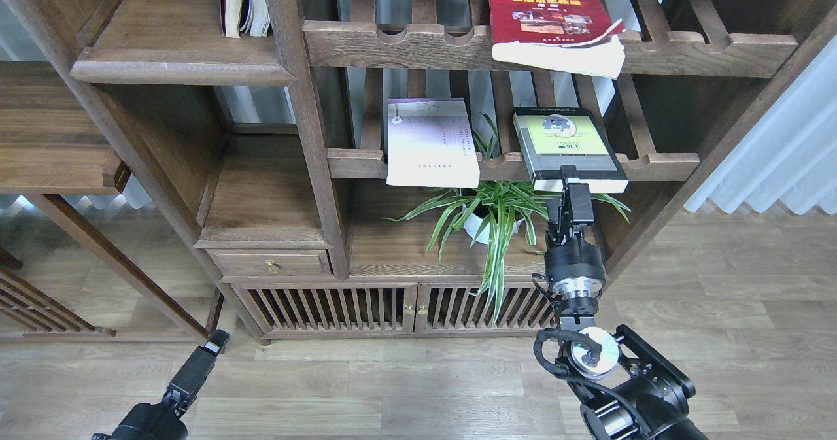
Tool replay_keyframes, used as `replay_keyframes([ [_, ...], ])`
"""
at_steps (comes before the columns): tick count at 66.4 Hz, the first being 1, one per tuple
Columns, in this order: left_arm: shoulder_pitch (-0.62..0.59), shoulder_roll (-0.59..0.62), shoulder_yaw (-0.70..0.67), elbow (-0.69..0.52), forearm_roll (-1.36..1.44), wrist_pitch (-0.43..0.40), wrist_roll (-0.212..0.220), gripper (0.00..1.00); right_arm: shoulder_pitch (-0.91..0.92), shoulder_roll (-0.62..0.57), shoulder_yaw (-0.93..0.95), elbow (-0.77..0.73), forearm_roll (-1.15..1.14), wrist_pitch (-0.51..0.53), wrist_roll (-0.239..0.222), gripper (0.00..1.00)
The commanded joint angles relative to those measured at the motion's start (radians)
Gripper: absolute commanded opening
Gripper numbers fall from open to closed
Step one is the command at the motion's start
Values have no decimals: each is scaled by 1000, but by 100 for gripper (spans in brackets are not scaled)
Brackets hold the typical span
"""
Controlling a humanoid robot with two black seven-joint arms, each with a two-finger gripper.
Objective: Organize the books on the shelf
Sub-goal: 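Reach the right gripper up and grip the green-labelled book's lower edge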
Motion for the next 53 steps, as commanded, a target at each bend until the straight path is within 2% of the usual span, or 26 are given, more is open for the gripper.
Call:
replay_keyframes([
  [1, -1, -6, 1, 0, 0, 0, 0, 100, 17, 0, 0, -21, -1, -14, 0, 100],
  [11, 1, -7, 0, 0, 0, 0, 0, 100, 33, 0, -1, -40, -1, -33, -1, 100],
  [25, 13, -7, 1, 0, 0, 0, 0, 100, 34, 0, 0, -29, 11, -155, -4, 100],
  [53, 19, -7, 0, -1, 0, 0, 0, 100, 49, 0, 11, -23, 20, -189, -24, 100],
])
